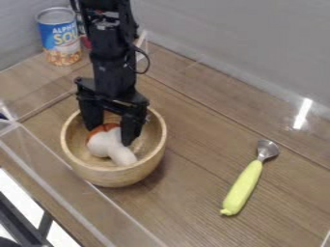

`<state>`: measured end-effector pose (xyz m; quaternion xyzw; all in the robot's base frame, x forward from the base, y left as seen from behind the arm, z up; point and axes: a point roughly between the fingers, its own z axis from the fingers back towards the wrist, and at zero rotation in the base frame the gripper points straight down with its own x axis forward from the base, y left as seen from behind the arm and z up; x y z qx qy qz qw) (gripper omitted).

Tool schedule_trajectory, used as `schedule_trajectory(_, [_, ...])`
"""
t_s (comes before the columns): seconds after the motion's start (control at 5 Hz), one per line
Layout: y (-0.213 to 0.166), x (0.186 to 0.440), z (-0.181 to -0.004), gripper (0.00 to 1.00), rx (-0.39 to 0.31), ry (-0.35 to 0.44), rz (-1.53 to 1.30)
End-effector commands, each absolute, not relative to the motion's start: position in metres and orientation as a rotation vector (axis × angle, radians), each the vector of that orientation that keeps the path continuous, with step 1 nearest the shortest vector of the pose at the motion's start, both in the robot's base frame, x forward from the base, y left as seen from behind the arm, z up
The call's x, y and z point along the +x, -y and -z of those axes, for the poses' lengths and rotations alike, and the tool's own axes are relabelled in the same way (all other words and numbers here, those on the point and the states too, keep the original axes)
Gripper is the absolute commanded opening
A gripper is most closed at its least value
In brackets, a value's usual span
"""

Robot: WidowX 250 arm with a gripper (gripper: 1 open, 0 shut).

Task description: Remove mushroom from inside the brown bowl and place it on the table

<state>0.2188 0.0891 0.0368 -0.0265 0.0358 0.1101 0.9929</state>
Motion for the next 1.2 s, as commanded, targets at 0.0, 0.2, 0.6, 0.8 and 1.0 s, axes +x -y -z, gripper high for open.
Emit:
schedule_trajectory(0.0, [-0.0902,0.2256,-0.0431,1.0,-0.039,-0.052,-0.205])
schedule_trajectory(0.2, [-0.0901,0.2268,-0.0438,1.0,-0.036,-0.059,-0.201])
schedule_trajectory(0.6, [-0.0901,0.2271,-0.0446,1.0,-0.029,-0.071,-0.191])
schedule_trajectory(0.8, [-0.0902,0.2279,-0.0447,1.0,-0.025,-0.077,-0.186])
schedule_trajectory(1.0, [-0.0896,0.2289,-0.0451,1.0,-0.026,-0.08,-0.182])
